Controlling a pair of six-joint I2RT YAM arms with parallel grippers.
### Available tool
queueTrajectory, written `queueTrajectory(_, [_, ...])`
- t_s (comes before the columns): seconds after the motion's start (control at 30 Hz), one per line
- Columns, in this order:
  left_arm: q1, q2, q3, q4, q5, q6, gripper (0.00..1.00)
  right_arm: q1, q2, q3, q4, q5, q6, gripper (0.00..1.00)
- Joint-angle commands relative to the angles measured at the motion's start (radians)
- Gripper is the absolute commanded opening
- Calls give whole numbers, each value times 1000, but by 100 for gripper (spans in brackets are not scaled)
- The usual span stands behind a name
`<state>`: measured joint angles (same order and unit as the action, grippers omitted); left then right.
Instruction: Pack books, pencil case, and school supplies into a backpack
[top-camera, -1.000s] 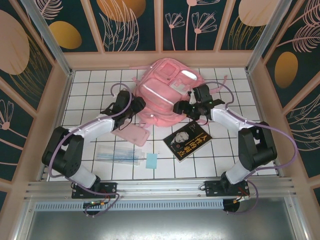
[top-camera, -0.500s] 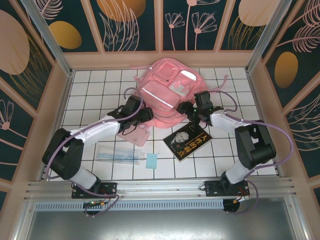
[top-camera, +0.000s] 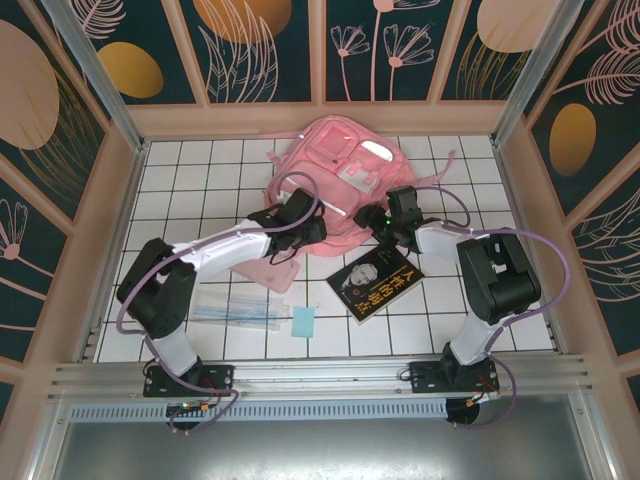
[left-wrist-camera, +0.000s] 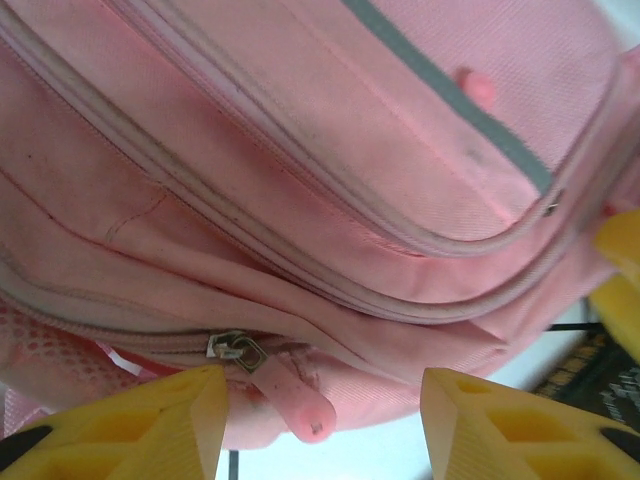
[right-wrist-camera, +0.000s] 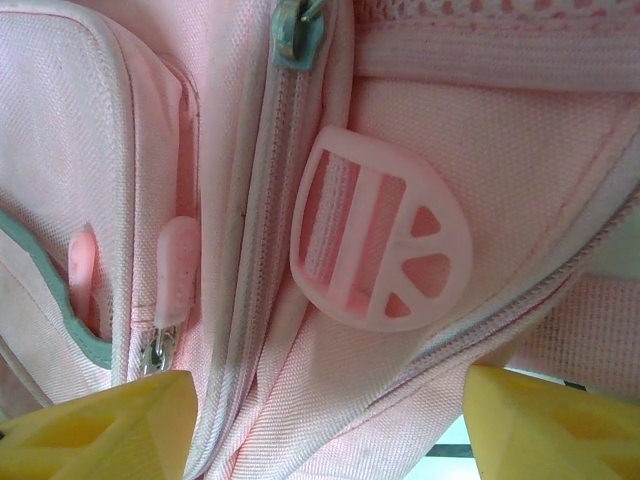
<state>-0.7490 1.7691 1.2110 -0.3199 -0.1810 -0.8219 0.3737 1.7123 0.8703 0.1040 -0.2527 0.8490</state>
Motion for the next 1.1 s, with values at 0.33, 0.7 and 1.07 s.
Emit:
queueTrajectory(0.33, [-37, 137, 134, -219, -200, 100, 43, -4, 42, -14, 84, -11, 18, 71])
queueTrajectory(0.7, [-37, 143, 125, -205, -162, 111, 48, -5, 46, -8, 79, -10, 14, 71])
queueTrajectory(1.07, [-16, 154, 93, -201, -181, 131, 40, -5, 35, -10, 68, 4, 6, 71])
